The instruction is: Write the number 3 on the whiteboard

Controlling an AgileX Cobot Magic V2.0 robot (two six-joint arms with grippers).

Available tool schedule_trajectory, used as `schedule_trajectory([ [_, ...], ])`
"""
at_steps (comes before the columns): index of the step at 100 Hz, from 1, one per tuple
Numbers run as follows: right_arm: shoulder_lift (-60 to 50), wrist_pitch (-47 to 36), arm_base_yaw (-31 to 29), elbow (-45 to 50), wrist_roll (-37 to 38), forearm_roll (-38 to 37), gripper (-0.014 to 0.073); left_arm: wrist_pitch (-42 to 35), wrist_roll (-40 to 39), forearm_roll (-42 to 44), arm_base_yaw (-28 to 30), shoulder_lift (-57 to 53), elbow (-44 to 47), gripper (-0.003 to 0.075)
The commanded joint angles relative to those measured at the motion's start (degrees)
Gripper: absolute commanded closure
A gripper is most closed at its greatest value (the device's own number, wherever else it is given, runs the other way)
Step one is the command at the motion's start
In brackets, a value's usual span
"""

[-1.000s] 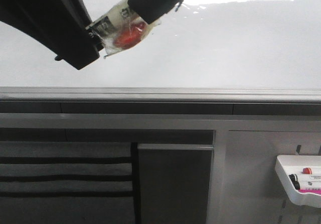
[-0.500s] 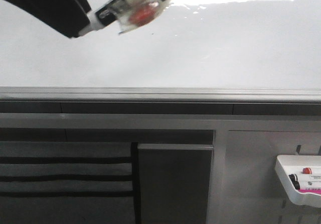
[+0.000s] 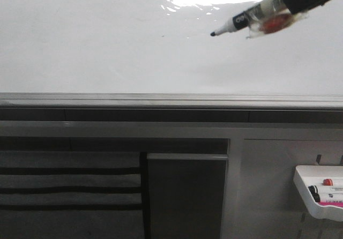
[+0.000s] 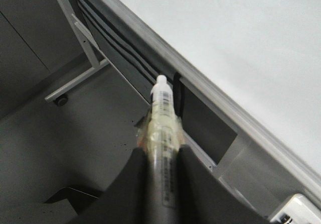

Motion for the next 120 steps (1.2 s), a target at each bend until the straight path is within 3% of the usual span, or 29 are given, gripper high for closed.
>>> schedule_trajectory([
  [1, -1.8, -3.6, -0.5, 0.3, 0.3, 2.6, 0.0575, -6.1, -0.8, -4.0, 0.3, -2.9, 1.4, 0.0367],
  [39, 0.1, -4.2, -0.5, -0.8, 0.4, 4.7, 0.0575, -7.9, -0.8, -4.5, 0.3, -4.0, 2.7, 0.0367],
  [71, 13.9, -3.7, -0.5, -14.9, 2.0, 4.3, 0.0575, -7.9, -0.8, -4.5, 0.3, -4.0, 2.7, 0.0367],
  [92, 20.0, -1.8, 3.0, -24.5, 10.3, -8.9, 0.0575, -7.9, -0.8, -4.5, 0.3, -4.0, 2.7, 0.0367],
  [120, 25.0, -2.1, 3.6, -29.2, 10.6, -9.1, 0.0575, -7.9, -0.8, -4.5, 0.3, -4.0, 2.7, 0.0367],
])
